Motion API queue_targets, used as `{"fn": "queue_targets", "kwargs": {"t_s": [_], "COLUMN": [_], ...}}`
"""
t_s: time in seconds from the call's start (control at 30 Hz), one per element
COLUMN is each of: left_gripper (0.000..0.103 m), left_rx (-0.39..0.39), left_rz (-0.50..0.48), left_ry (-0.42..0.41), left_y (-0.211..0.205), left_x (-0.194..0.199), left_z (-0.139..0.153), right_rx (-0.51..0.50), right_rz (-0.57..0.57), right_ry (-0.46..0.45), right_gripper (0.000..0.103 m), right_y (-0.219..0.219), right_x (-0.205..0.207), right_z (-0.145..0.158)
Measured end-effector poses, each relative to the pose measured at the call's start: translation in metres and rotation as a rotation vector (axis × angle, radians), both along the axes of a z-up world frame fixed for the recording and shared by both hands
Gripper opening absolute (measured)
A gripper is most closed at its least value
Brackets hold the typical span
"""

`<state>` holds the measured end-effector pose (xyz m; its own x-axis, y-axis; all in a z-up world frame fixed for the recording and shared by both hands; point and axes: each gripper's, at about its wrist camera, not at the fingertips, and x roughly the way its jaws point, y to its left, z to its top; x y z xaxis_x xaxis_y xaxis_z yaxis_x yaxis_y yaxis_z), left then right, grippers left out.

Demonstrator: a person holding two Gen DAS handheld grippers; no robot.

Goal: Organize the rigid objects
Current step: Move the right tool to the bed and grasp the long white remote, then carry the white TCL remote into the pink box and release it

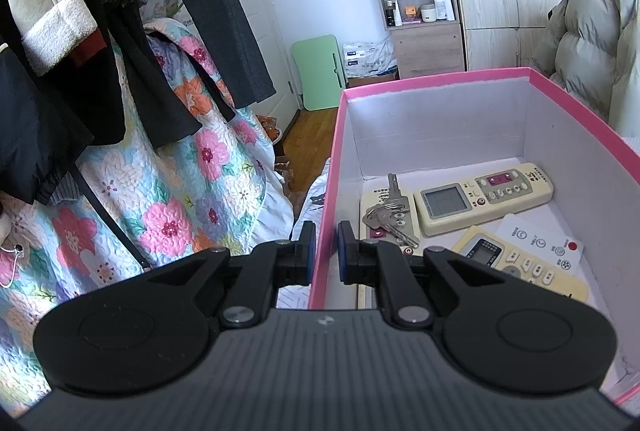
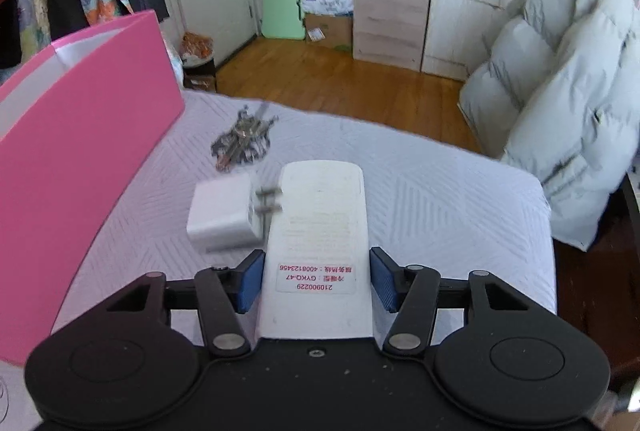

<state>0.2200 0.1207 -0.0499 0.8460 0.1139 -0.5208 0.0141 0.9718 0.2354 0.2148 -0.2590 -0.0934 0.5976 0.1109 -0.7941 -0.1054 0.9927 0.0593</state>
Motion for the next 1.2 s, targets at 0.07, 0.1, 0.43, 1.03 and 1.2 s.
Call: {"fn": "queue_targets", "kwargs": {"t_s": [0.07,0.1,0.43,1.03,1.2], "left_gripper": [0.01,0.01,0.01,0.01,0.01], "left_rx": [0.002,0.004,0.011,0.026,0.026], "left_rz": [-0.001,-0.001,-0.001,-0.007,-0.008], "left_ry": [0.0,-0.001,-0.005,-0.006,-0.006], "left_y": [0.0,0.0,-0.003,-0.005,-0.005], "left_x": [0.0,0.0,-0.001,-0.001,0.0], "left_z": [0.0,0.0,0.0,0.0,0.0], "right_rx": [0.025,0.044,0.009,0.101,0.112], "right_rz": [-0.016,-0.024,0.001,-0.055,0.034], "right_ry": [0.043,0.058,0.046,-0.342,-0.428], "right_gripper": [0.061,0.061,0.066,0.061,0.061], "right_y": [-0.003,-0.006,0.0,0.003,0.028], "right_x": [-0.007,-0.009,0.026,-0.063,-0.076], "right_z": [0.001,0.002,-0.004,0.087,0.118]}}
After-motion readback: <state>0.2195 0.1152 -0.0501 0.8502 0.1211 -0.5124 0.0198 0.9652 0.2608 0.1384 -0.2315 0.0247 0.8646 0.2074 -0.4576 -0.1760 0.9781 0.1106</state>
